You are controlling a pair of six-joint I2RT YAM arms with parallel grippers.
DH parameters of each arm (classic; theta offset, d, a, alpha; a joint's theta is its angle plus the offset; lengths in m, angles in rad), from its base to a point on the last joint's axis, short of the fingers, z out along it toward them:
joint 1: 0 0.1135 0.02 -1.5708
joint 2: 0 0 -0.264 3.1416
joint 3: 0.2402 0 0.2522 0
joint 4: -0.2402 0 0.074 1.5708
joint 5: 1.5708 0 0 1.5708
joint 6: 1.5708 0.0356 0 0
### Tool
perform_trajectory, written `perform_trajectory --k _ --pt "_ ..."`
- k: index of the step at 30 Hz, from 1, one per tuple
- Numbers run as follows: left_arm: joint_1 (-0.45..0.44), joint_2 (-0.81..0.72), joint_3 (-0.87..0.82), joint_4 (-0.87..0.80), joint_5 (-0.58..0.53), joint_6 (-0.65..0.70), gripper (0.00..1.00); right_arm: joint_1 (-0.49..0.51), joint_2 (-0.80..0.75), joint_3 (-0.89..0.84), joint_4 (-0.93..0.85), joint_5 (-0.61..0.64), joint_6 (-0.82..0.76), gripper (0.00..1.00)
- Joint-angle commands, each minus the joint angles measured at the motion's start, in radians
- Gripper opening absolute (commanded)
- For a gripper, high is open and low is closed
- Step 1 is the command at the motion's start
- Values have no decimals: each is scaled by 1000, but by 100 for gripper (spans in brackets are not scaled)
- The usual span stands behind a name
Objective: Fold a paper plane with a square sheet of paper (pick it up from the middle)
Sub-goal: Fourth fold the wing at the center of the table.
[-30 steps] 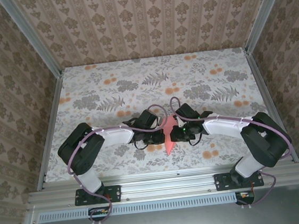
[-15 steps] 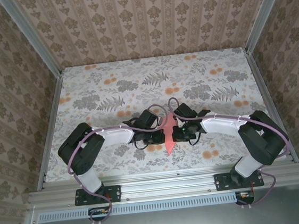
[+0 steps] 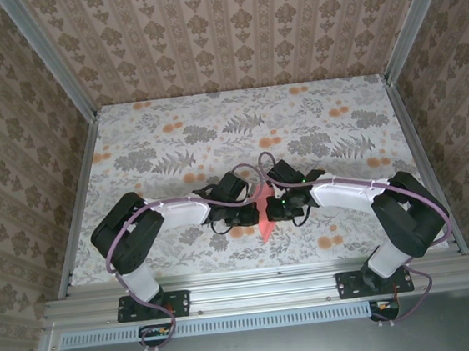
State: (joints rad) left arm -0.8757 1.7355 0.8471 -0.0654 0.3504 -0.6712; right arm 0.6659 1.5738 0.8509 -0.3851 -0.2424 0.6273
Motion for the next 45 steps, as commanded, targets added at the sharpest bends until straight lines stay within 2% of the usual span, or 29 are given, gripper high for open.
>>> perform_trajectory --k 1,19,33,45 --pt "-8 49 -6 -16 -33 18 6 8 13 21 -3 -14 0 12" --pt "-4 39 -42 15 -27 10 6 -2 28 -17 147 -152 51 13" --pt "21 32 -82 70 5 -1 6 -28 64 -38 193 -178 56 13" --pt "41 35 -105 110 28 -7 4 -75 87 -110 346 -270 126 13"
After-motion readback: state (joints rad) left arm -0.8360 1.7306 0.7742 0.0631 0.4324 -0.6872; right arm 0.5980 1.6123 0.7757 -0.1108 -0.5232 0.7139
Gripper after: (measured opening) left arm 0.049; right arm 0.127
